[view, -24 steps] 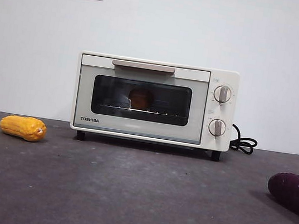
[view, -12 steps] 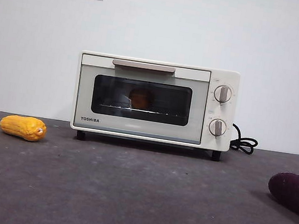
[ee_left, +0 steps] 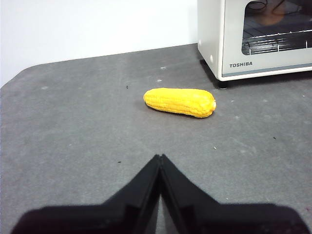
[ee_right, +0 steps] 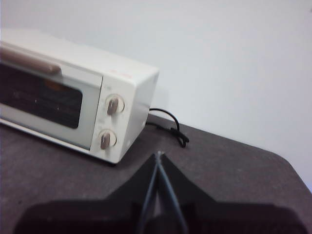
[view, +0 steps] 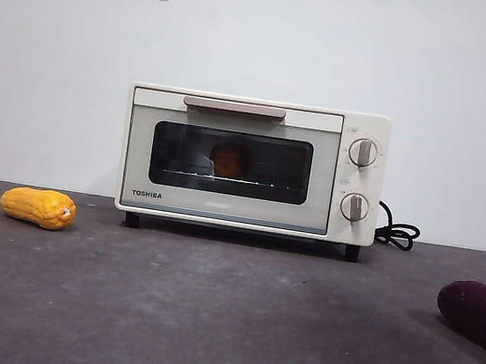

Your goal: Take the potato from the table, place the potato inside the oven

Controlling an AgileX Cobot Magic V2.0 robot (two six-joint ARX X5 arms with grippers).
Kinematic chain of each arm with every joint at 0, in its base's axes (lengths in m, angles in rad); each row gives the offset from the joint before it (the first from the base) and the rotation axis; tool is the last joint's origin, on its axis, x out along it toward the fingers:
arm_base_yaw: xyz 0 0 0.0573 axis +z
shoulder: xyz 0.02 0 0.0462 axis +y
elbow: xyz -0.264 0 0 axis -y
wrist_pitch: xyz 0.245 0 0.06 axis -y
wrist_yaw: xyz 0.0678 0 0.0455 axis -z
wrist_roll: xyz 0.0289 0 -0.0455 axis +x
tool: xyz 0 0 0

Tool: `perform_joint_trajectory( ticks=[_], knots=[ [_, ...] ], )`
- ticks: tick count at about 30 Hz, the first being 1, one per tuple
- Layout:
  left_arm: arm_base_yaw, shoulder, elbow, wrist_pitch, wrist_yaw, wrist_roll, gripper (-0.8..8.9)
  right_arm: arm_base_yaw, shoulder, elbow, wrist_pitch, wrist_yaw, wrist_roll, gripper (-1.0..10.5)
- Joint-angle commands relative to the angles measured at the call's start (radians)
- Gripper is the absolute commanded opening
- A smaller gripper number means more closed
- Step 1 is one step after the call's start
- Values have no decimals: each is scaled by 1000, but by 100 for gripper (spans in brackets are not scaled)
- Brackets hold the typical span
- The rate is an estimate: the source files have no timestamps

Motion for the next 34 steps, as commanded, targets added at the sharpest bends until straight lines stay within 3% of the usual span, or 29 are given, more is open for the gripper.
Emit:
perform_joint_trajectory(
  ticks=[1, 5, 10, 16, 24, 34],
  knots=[
    [-2, 0, -10, 7, -3, -11, -4, -1, -55, -74, 11, -3, 6, 2],
    [-2, 0, -10, 7, -3, -11, -4, -2, -130, -137, 6, 76, 93, 2],
    [-2, 0, -10, 7, -3, -11, -4, -2, -197, -187, -15, 156, 105, 2],
    [-2, 0, -10, 8, -3, -11, -4, -14, -245, -241, -30, 149, 158, 2],
    [-2, 0, -10, 8, -3, -11, -4, -14, -276, -242, -241, 146, 155, 2],
    [-2, 11, -10, 7, -3, -11, -4, -16, -277, -242, -240, 131, 204, 2]
  ],
)
